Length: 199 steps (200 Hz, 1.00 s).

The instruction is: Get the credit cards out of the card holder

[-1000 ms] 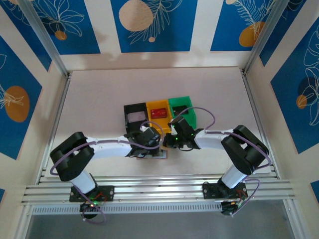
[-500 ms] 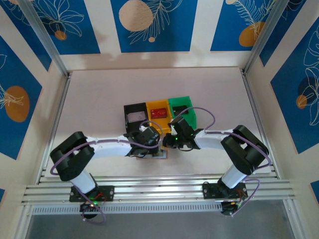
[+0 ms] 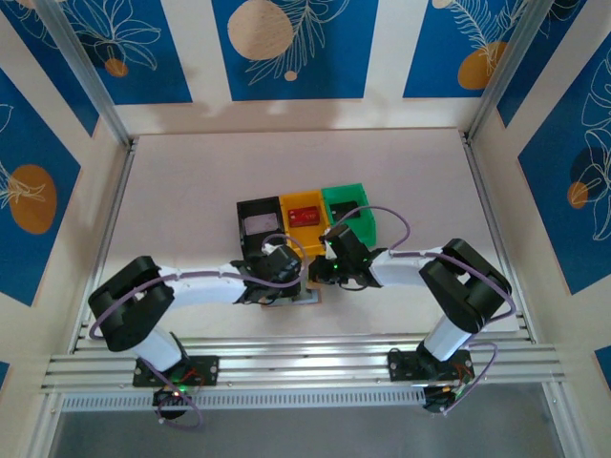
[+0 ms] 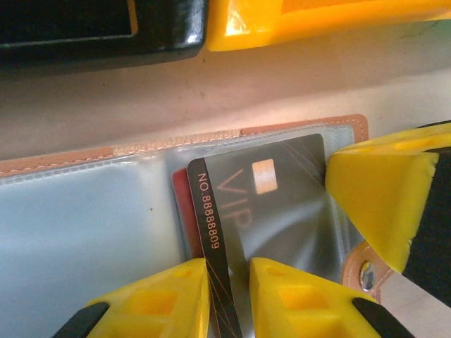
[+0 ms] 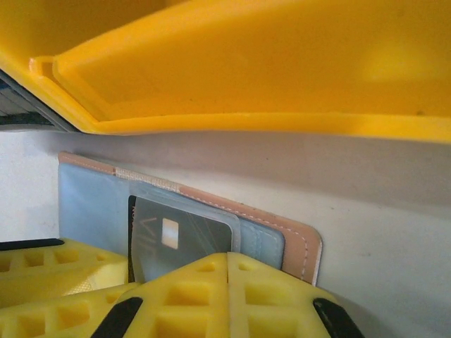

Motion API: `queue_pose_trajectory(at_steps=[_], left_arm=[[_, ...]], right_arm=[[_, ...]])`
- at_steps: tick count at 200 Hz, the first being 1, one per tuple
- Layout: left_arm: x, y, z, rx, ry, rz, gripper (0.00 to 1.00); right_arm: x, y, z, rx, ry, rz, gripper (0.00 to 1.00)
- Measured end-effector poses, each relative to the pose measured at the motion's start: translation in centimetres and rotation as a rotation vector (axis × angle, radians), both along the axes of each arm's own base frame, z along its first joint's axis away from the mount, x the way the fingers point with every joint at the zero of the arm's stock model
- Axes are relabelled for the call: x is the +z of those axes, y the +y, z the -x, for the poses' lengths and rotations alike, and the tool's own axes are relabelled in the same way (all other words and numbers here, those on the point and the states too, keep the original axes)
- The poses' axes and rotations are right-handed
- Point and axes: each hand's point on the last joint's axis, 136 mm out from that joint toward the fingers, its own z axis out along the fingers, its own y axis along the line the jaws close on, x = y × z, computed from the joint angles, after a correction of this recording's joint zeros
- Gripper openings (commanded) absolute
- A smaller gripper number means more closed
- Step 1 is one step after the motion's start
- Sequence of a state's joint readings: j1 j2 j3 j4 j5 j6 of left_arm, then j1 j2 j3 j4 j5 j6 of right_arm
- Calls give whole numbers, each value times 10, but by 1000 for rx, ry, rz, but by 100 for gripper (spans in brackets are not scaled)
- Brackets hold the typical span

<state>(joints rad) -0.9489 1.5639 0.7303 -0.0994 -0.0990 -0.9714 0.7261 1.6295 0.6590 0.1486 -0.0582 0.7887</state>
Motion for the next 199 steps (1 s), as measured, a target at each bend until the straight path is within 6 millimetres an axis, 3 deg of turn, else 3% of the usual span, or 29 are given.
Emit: queue_pose_trajectory(at_steps=[143, 199], left_arm=[[1, 2, 3, 28, 4, 57, 26], [0, 4, 3, 41, 11, 59, 19]], right_arm=[[-1, 9, -3, -12, -24, -12, 3], [-1, 9, -4, -14, -24, -10, 3]])
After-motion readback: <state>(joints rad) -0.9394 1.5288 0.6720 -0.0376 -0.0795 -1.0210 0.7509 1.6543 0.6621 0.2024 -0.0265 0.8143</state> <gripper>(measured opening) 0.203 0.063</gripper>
